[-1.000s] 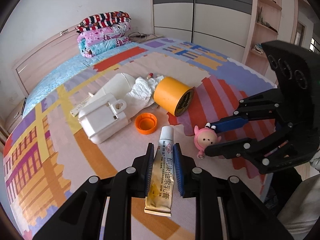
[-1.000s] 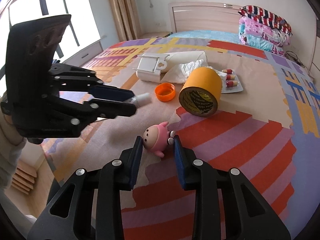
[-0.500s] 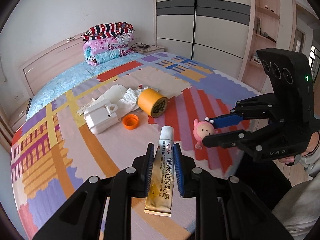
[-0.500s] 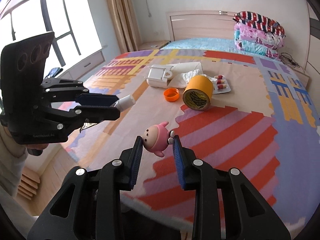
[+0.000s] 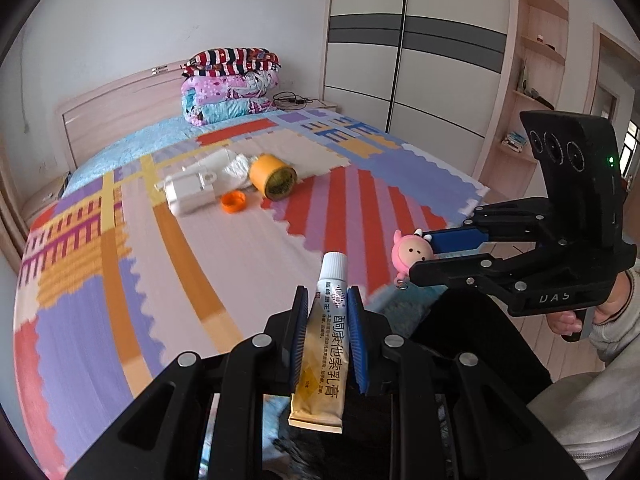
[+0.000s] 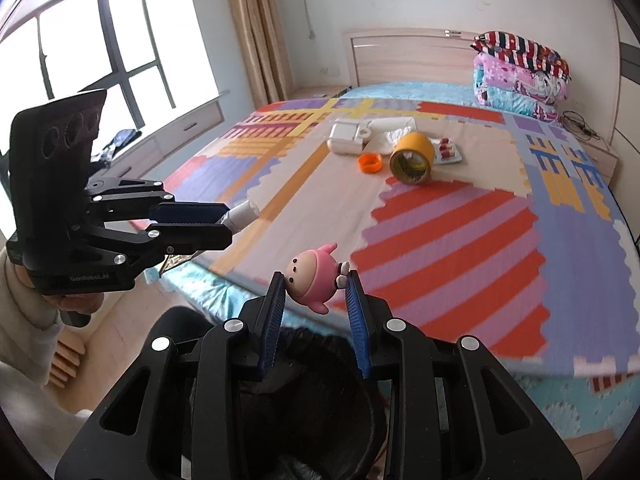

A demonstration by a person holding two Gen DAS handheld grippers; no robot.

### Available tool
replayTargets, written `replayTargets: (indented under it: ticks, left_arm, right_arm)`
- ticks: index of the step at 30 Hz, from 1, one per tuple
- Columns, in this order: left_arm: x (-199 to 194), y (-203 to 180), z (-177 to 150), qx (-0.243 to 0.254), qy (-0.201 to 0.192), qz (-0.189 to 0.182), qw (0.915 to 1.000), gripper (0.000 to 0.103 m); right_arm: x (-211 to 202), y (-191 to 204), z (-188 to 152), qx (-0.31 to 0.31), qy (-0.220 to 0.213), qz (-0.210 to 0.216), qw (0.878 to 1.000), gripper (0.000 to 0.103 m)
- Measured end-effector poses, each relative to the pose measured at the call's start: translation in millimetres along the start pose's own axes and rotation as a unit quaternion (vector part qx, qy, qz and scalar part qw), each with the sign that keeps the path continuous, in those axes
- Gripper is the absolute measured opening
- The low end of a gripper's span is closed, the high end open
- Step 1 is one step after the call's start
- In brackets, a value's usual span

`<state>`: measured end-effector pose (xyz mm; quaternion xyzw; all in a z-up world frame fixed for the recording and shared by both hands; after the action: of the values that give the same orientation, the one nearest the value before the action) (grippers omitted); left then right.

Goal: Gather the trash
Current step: 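Carry the tube and pink toy with both tools over the trash bin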

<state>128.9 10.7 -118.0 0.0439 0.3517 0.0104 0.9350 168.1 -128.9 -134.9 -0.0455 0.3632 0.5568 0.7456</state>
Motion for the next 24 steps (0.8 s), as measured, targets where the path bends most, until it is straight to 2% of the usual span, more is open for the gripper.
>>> replayTargets:
  ticks: [4,6,14,19,24]
  left_arm:
    - [-3.5,-12.0,-19.1,-0.01,0.011,-0.011,0.9998,0.019]
    - [-0.9,-19.3,-32.6,-0.006,0.023,-0.005,0.9997,0.019]
    - [35.9,-32.4,-89.8,-0.013,0.103,-0.007,0.9946,0.019]
    - [55.3,-43.2,-113.7,-0.001,0.135,0.004,0.9908,0.019]
    - [78.8,-49.0,-141.8,0.018,0.179,0.027,0.9833,0.019]
  right_arm:
    - [1.7,4.7,-21.7,0.004,0.016,0.005,1.0,0.031]
    - [4.9,5.1,-31.9,0.008,0.026,0.008,1.0,0.031]
    - [30.1,-1.7,-76.5,0.044,0.075,0.025,0.996,0.031]
    - [44.3,-9.9,-101.7,0.062,0.107,0.024,0.992,0.031]
    - [56.0,-12.7,-121.3,0.066,0.137,0.021,0.988,0.031]
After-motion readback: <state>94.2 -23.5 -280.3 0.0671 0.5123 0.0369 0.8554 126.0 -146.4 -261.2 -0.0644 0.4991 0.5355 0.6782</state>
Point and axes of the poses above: each gripper's, at about its wrist camera, not at the fingertips, and x roughly the way its jaws point, y to its left, z to its top, the point moved 5 cm from there along x, roughly the way its jaws point, and after that the axes turned 13 degrees about z, right-handed, at the moved point
